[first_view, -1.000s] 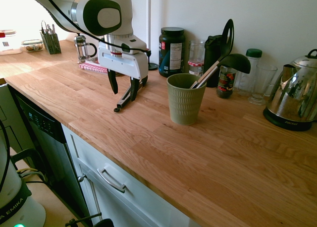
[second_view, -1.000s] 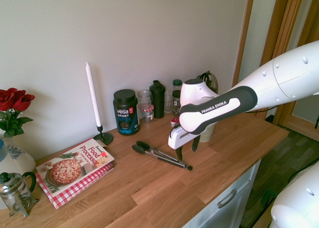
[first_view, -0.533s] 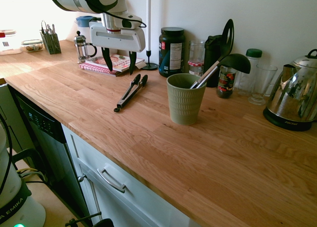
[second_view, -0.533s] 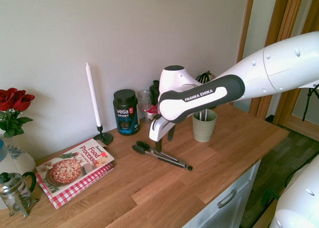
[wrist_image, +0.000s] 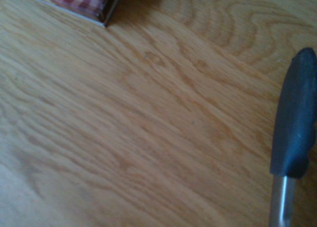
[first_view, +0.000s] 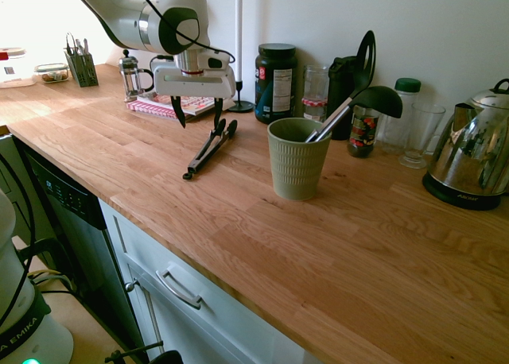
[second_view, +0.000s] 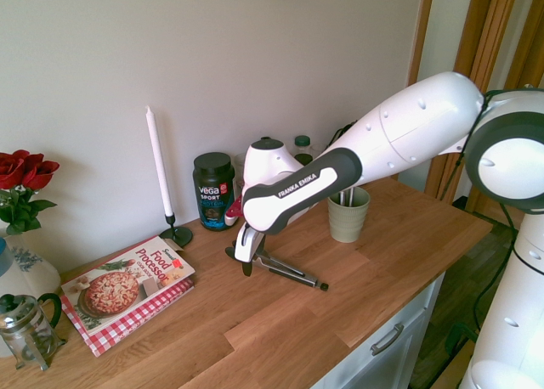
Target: Put the tongs back in the holder
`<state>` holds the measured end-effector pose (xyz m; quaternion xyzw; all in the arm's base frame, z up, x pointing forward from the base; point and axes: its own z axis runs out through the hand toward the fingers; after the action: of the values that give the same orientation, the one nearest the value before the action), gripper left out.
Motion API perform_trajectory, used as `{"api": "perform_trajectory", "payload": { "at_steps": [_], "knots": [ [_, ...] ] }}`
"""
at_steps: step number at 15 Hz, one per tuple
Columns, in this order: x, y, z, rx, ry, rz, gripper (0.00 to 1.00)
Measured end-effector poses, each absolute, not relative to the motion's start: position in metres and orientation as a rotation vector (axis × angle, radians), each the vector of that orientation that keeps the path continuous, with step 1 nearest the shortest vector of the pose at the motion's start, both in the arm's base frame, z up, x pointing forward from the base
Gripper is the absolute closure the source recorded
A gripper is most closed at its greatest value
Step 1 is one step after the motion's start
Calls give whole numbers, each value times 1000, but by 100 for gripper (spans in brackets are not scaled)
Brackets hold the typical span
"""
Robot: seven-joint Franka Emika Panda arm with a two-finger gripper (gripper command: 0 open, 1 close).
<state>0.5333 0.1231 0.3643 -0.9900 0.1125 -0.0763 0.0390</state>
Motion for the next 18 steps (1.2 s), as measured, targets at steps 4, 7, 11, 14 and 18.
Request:
{"api": "perform_trajectory", "payload": {
  "at_steps": [4, 7, 11, 14, 18],
  "knots": [
    [544, 121, 335, -3052, 370, -211, 100],
    [546, 119, 332, -3052, 377, -209, 100],
    [549, 114, 335, -3049, 392, -218, 100],
    [549, 113, 335, -3050, 395, -217, 100],
    [549, 112, 334, -3049, 400, -216, 100]
  ]
}}
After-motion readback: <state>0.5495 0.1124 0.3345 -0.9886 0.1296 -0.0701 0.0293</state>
